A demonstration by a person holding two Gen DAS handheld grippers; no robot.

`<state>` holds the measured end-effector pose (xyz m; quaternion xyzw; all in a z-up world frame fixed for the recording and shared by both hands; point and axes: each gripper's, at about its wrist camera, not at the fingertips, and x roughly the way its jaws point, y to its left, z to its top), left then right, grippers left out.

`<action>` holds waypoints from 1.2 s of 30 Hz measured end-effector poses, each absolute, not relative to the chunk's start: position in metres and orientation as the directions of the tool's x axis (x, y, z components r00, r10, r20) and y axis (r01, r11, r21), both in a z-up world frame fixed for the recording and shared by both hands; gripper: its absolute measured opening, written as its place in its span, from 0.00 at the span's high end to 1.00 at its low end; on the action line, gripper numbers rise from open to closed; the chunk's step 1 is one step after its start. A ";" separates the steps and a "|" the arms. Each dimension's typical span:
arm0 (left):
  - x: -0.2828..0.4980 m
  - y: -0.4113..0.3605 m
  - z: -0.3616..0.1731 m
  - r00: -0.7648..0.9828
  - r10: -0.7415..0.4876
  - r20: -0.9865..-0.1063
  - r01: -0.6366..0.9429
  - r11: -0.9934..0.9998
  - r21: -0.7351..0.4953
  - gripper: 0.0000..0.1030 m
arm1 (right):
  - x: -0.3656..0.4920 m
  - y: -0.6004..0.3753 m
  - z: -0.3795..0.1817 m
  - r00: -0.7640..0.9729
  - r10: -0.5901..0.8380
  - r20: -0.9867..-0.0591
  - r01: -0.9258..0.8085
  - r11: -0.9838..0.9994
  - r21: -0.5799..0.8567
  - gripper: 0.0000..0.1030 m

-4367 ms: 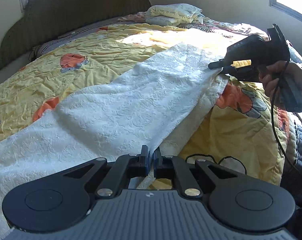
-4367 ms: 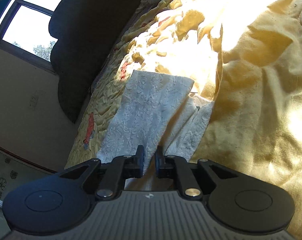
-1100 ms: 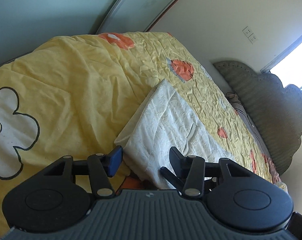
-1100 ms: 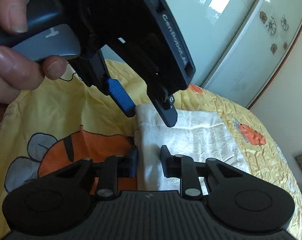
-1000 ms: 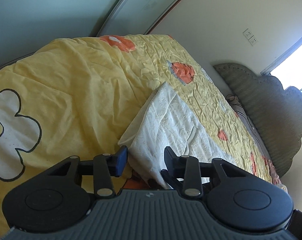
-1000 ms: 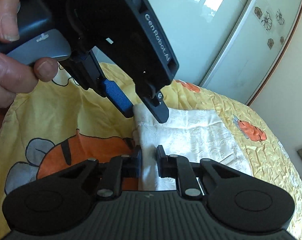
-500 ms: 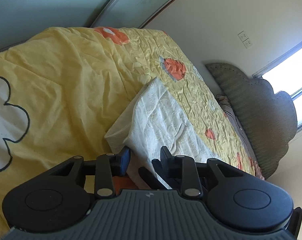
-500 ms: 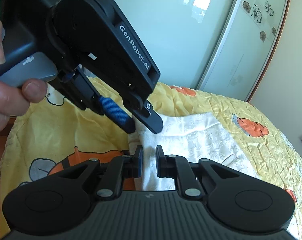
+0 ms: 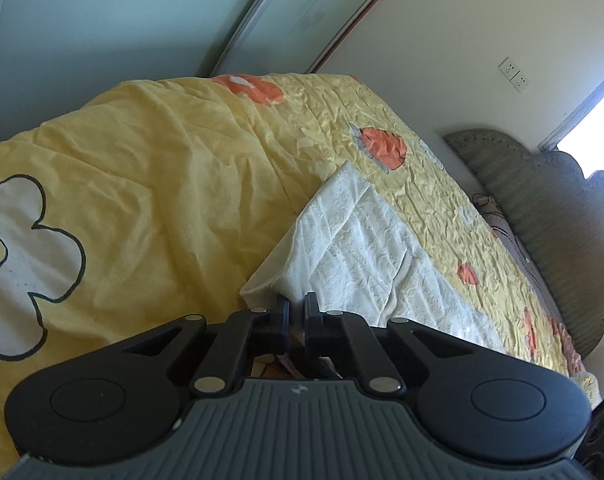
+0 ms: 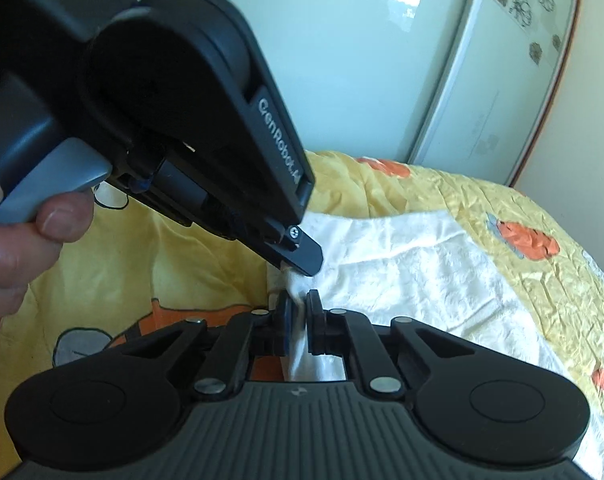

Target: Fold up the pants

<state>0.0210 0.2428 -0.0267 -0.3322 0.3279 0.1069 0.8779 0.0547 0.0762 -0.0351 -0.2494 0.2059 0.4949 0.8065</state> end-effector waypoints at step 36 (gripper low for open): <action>0.068 -0.181 -0.033 0.689 -0.428 -0.586 0.584 0.806 0.097 0.22 | -0.033 -0.526 -0.051 0.808 -0.213 -0.550 0.503 0.736 0.454 0.38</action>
